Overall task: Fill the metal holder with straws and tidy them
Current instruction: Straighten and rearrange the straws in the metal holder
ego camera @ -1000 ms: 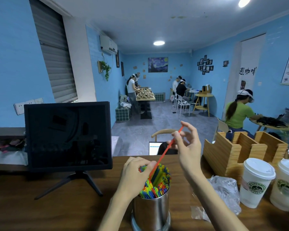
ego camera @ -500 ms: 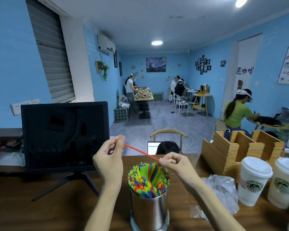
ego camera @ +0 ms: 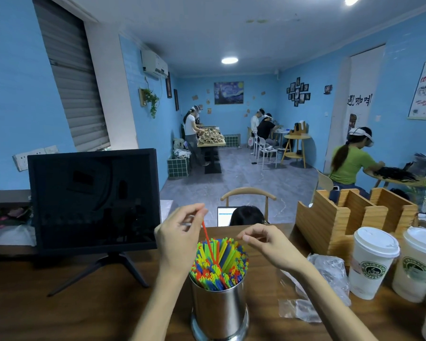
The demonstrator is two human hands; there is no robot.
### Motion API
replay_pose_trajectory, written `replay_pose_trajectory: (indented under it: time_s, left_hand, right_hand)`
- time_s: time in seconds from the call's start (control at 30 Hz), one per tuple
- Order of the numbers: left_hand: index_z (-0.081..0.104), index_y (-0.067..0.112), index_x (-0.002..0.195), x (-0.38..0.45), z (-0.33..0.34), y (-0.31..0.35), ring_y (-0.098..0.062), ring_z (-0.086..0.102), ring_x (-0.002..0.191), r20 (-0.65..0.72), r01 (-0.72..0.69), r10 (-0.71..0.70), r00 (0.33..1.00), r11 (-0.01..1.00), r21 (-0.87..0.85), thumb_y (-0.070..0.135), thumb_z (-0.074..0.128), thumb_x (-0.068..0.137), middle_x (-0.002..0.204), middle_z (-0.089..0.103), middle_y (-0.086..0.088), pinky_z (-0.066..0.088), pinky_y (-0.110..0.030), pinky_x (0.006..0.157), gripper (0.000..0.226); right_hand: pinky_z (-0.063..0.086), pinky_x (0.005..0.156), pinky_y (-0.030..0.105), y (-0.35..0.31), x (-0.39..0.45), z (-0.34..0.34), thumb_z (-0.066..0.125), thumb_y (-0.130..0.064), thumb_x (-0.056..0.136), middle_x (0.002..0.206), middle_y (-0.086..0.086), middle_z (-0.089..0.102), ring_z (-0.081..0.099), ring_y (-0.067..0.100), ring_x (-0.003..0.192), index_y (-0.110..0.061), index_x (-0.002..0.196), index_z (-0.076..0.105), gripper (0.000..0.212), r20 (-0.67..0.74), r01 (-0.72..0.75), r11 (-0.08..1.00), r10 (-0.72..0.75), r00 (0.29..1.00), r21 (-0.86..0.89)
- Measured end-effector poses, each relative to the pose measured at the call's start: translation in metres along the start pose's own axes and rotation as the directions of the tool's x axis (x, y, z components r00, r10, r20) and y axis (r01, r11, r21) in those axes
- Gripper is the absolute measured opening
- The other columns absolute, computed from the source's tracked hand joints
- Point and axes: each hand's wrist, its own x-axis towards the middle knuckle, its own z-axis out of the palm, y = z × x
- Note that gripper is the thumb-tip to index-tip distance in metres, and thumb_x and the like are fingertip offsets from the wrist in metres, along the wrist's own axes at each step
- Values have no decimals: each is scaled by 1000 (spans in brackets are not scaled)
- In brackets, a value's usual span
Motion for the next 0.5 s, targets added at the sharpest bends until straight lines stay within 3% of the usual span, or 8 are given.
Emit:
replay_pose_trajectory:
  time_s: [0.1,0.2,0.27,0.4,0.5]
  left_hand:
    - [78,31,99,-8,3,-5,4,67,89,271,57,-93,958,989,138,24,75,89,91,70,25,59,-20,73,12]
    - [76,41,98,-14,6,-17,-2,57,103,586,48,-280,760,924,379,40,71,91,101,66,23,50,-19,83,8]
    - [76,41,99,-14,7,-24,-7,55,109,638,47,-347,688,898,438,43,70,91,108,66,20,52,-30,90,10]
    - [79,37,98,-9,7,-21,-3,53,105,629,33,-323,707,904,426,46,67,93,102,64,23,48,-26,86,15]
    - [78,37,100,-11,8,-23,-4,53,105,619,38,-321,717,905,424,46,65,94,104,64,22,46,-22,83,17]
  right_hand:
    - [52,89,22,5,3,0,62,-25,101,102,-15,71,63,-2,100,-42,94,71,20,0,-10,995,10,1000,-98]
    - [54,87,27,8,3,3,64,-29,99,100,-13,70,63,5,96,-38,94,73,14,33,2,991,2,999,-131]
    - [54,82,28,7,3,4,69,-30,96,97,-10,69,63,8,90,-32,93,75,8,38,21,989,-16,999,-150]
    - [50,73,19,5,5,4,77,-29,89,93,-10,67,62,5,87,-28,88,76,2,18,51,970,-48,999,-237]
    - [50,75,18,-3,7,1,77,-31,88,96,-12,64,61,5,89,-29,86,75,4,52,53,948,-38,998,-313]
